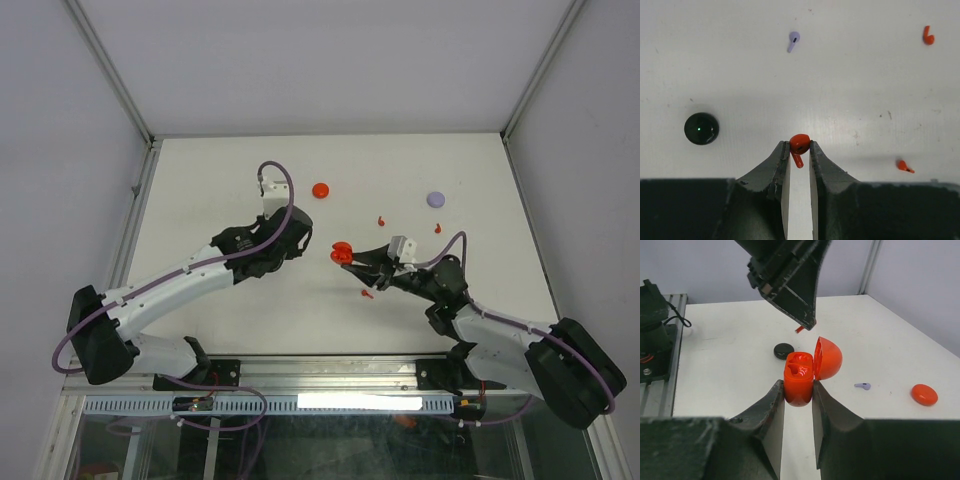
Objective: Insert the wireless bluetooth earbuds into the charging case
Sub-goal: Pick up the earbud from the center of the board, then place the earbud in the charging case.
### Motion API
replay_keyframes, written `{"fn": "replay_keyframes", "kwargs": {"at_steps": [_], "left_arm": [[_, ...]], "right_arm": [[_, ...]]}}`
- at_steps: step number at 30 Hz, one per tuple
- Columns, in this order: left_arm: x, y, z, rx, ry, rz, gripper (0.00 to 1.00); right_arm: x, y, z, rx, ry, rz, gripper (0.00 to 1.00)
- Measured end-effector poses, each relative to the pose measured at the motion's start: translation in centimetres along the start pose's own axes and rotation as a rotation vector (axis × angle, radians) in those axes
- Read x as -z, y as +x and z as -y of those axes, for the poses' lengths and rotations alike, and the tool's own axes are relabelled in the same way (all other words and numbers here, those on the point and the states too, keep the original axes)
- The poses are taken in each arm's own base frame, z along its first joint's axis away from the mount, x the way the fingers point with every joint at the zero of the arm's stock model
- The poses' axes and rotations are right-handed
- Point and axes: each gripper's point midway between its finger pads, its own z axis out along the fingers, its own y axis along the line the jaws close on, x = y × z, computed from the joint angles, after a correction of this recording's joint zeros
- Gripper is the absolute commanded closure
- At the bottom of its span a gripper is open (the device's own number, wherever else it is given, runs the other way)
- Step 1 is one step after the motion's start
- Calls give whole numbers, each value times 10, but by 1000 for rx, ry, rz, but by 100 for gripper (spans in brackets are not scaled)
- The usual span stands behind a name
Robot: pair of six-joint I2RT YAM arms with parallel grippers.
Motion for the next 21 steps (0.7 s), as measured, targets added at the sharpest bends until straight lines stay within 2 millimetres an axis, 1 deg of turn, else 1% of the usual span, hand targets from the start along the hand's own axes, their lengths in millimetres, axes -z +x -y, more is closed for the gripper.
{"fn": "replay_keyframes", "kwargs": {"at_steps": [4, 10, 16, 21], "left_arm": [[17, -9, 15, 2, 49, 72, 89], [34, -16, 41, -1, 111, 159, 89], [45, -29, 59, 36, 151, 243, 88], [53, -39, 72, 77, 189, 291, 88]], "right_arm": [[-4, 4, 12, 22, 53, -1, 100], [-9, 13, 25, 25, 105, -8, 100], [-15, 20, 29, 8, 115, -2, 100], [-21, 13, 29, 5, 109, 30, 100]]}}
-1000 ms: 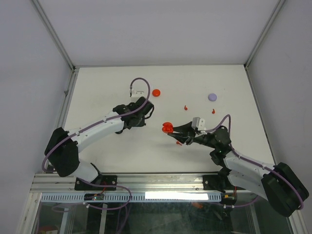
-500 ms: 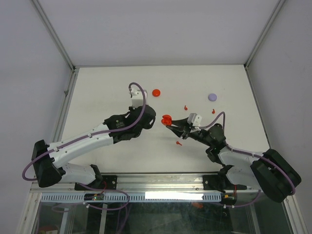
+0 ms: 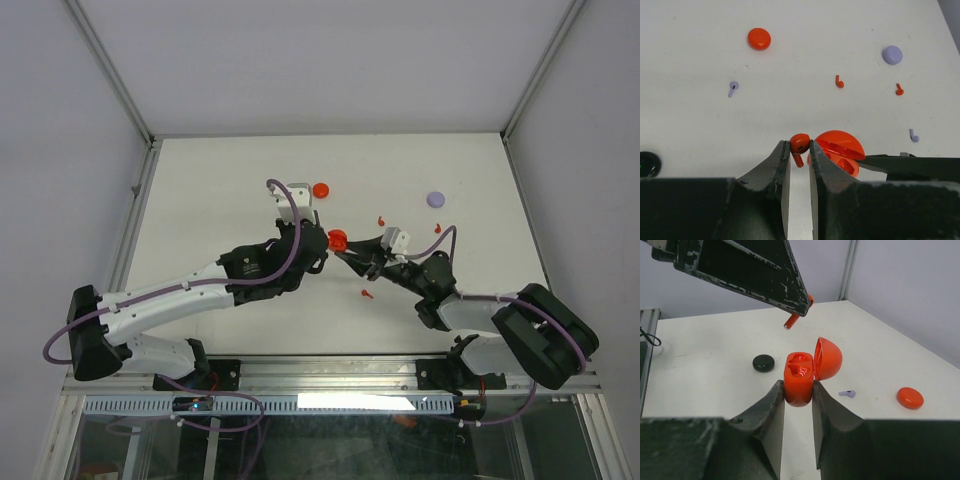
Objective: Insert the wireless bluetooth earbuds into the charging case
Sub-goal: Place the earbud in the charging case.
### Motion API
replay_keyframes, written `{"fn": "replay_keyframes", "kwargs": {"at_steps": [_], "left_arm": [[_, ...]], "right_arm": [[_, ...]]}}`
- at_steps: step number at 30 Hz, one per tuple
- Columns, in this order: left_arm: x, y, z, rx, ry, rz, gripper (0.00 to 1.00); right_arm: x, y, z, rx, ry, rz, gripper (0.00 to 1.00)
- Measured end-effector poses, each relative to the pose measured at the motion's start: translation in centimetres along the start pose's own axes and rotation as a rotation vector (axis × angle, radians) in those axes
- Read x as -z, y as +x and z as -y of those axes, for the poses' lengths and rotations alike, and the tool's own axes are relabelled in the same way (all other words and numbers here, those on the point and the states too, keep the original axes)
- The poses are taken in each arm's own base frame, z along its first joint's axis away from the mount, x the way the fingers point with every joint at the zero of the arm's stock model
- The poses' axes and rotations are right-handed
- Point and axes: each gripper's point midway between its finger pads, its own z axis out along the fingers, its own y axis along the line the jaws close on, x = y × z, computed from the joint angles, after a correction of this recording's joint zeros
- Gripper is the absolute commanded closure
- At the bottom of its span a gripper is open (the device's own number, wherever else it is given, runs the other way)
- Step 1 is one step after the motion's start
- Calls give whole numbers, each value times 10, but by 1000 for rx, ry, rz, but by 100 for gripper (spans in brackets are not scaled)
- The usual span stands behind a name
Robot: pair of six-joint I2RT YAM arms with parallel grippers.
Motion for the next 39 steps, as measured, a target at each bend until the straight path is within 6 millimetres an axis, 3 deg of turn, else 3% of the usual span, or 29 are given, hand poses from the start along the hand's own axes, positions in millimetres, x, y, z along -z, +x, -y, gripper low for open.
{"fn": "replay_keyframes", "kwargs": {"at_steps": [8, 16, 39], "left_arm": [[-4, -5, 16, 45, 36, 34, 88], [-9, 3, 29, 49, 58, 30, 88], [-5, 13, 33, 73, 64, 54, 88]], "right_arm": [[-2, -8, -1, -1, -5, 30, 100], [-3, -9, 0, -7, 2, 35, 100], [-2, -10, 1, -27, 18, 35, 100]]}}
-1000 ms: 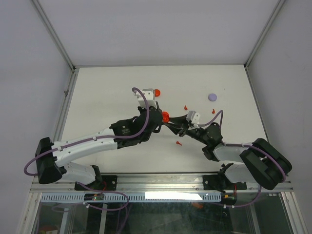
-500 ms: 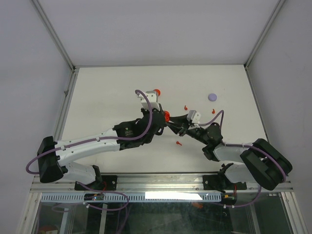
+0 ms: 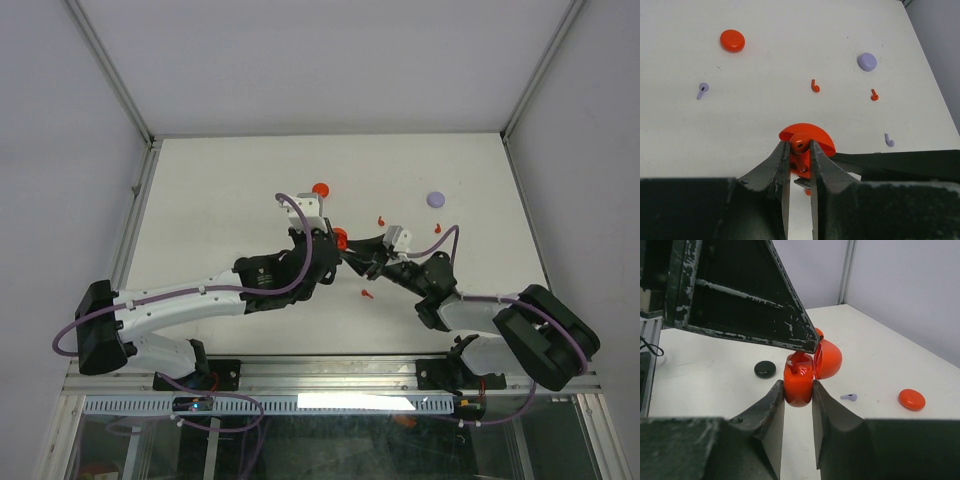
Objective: Insert the wireless bluetooth earbuds into the charging case
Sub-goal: Place the earbud in the charging case.
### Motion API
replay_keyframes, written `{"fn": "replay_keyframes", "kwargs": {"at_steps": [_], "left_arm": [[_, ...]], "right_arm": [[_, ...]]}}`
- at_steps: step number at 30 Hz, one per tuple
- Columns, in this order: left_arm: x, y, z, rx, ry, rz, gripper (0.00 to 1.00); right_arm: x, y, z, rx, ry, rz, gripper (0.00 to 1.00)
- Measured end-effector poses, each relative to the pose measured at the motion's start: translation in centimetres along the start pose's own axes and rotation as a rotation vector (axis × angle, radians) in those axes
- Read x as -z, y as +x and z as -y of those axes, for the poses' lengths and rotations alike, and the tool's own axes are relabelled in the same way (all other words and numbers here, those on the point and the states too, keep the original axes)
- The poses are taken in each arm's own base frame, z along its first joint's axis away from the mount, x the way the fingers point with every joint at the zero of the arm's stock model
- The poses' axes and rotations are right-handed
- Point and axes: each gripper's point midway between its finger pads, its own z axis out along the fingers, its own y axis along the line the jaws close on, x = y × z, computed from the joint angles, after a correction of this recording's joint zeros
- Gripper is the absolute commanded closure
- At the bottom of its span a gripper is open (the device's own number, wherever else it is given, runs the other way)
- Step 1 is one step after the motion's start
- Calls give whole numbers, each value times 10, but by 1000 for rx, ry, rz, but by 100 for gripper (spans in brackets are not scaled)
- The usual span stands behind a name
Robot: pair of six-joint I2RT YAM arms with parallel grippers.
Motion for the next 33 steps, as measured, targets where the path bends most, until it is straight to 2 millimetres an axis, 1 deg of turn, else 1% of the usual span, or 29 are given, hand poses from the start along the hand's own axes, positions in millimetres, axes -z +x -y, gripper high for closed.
{"fn": "replay_keyframes", "kwargs": {"at_steps": [6, 10, 22, 33], "left_arm": [[3, -5, -11, 3, -27, 29, 88], [5, -5, -15, -2, -30, 34, 87], [6, -8, -8, -20, 22, 76, 87], [10, -13, -7, -56, 121, 173, 84]], "right_arm": [[0, -4, -1, 1, -2, 12, 100], [-1, -6, -1, 1, -2, 20, 100], [-1, -7, -2, -17, -3, 21, 100], [0, -13, -5, -58, -7, 37, 100]]}}
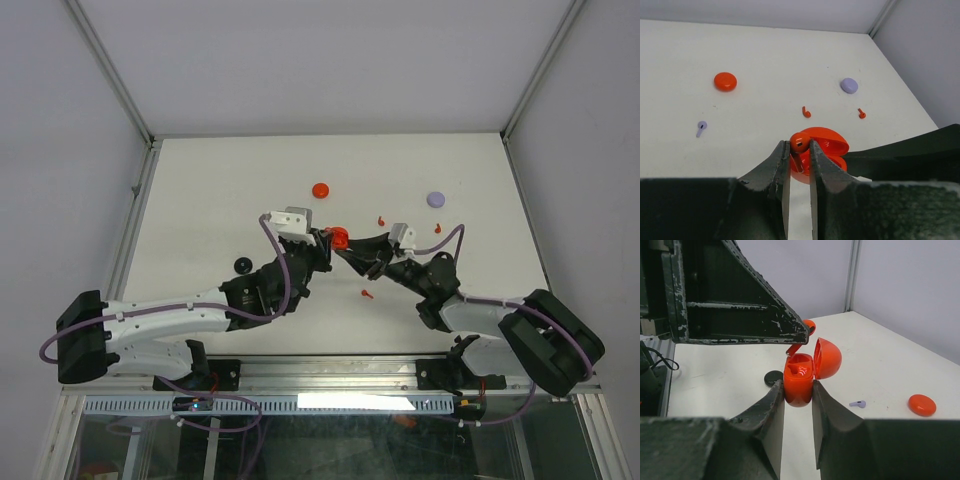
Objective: Insert the wireless bluetooth earbuds into the charging case
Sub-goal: Place the earbud in the charging case.
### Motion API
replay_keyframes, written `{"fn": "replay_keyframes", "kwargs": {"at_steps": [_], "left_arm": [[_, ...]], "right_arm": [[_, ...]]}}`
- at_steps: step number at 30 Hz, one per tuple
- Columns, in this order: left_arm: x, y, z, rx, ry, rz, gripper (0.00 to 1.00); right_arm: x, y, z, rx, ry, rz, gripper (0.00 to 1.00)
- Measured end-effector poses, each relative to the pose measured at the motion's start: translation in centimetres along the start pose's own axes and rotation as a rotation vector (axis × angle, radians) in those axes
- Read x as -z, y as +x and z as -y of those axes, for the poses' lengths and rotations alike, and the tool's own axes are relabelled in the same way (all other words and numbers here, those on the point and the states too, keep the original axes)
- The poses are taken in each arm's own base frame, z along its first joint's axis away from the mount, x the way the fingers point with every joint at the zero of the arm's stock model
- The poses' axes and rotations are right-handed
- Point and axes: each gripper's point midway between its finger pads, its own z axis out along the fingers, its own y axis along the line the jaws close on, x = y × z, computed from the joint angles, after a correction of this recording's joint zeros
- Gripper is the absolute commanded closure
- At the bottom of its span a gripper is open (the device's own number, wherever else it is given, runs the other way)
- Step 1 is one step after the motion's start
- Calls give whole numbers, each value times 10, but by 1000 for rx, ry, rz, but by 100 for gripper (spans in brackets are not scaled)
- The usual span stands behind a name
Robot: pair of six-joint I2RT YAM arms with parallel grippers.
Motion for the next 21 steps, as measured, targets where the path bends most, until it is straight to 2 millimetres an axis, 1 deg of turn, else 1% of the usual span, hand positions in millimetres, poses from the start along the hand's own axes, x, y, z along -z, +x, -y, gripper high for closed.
{"fn": "replay_keyframes", "kwargs": {"at_steps": [6, 12, 21], "left_arm": [[5, -6, 3, -5, 81, 63, 83], [8, -8, 10, -10, 152, 106, 83], [11, -16, 18, -15, 220, 160, 83]], "right_arm": [[1, -6, -2, -20, -2, 11, 100], [1, -7, -3, -33, -2, 14, 100], [1, -14, -5, -43, -5, 33, 100]]}}
